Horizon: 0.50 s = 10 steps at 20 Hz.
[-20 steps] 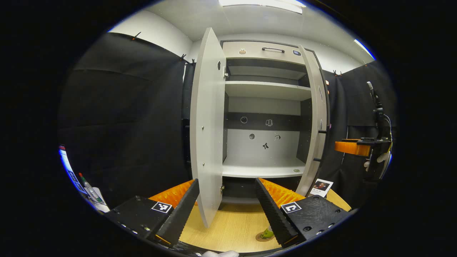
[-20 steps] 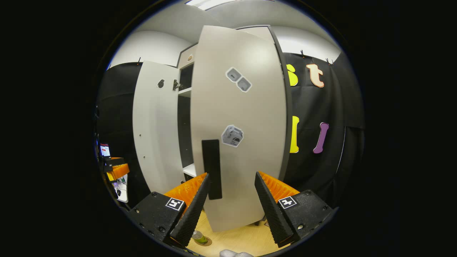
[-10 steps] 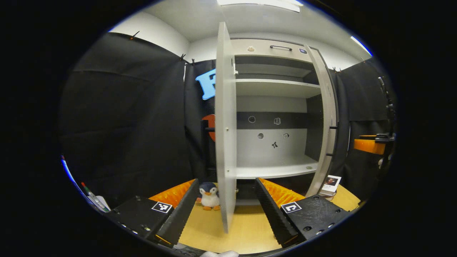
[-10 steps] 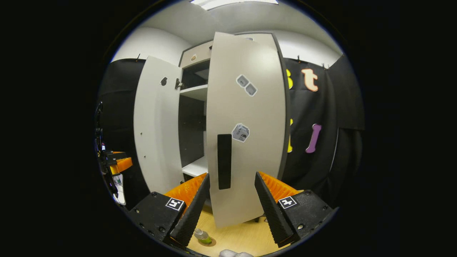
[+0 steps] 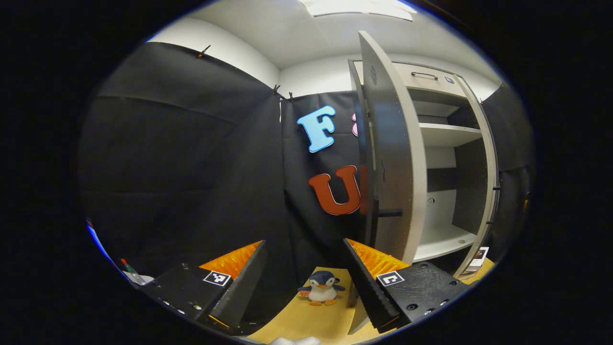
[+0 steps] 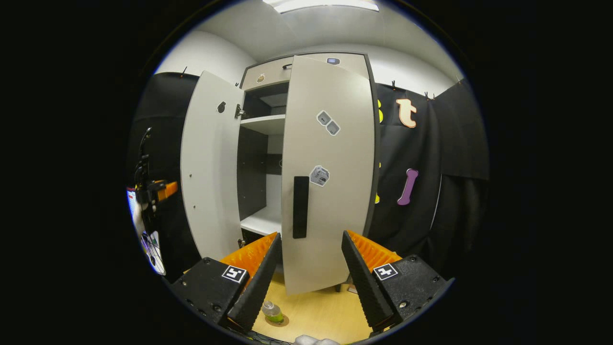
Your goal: Grasp the bottle in the cabinet with the left hand and place it on the coaster, then close the right door with the right hand and the left door with the left hand.
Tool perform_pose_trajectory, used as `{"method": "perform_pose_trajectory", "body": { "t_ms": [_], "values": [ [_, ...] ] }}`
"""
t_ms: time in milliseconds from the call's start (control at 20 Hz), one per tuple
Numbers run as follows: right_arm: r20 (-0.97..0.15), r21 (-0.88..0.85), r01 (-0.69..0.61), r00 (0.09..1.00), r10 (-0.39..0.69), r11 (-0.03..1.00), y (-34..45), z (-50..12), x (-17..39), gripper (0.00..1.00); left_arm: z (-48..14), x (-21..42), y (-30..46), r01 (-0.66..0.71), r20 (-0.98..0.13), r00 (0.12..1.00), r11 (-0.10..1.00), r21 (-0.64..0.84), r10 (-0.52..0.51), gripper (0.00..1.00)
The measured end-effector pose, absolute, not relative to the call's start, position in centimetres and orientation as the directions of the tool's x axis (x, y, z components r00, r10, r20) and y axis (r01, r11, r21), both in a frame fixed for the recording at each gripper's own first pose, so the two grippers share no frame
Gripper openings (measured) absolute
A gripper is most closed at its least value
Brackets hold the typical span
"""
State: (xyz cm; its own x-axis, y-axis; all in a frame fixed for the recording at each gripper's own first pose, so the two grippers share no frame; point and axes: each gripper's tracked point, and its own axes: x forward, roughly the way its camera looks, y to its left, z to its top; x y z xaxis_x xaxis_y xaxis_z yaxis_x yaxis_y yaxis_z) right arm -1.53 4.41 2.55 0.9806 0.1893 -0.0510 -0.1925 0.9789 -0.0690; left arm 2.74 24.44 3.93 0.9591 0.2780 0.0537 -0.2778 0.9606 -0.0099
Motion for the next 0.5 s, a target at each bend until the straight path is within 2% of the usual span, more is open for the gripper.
{"method": "perform_pose_trajectory", "body": {
  "t_ms": [450,500],
  "values": [
    [-0.089,-0.009,-0.155,0.984,0.153,0.988,1.9,0.7,-2.4,0.79,3.9,6.1,24.4,-0.289,0.043,0.957,0.957,0.019,0.288,0.95],
    [-0.087,0.000,-0.160,0.983,0.159,0.987,1.8,0.7,-2.4,0.79,4.1,5.8,24.3,-0.299,0.057,0.953,0.954,0.031,0.297,0.89]
  ]
}}
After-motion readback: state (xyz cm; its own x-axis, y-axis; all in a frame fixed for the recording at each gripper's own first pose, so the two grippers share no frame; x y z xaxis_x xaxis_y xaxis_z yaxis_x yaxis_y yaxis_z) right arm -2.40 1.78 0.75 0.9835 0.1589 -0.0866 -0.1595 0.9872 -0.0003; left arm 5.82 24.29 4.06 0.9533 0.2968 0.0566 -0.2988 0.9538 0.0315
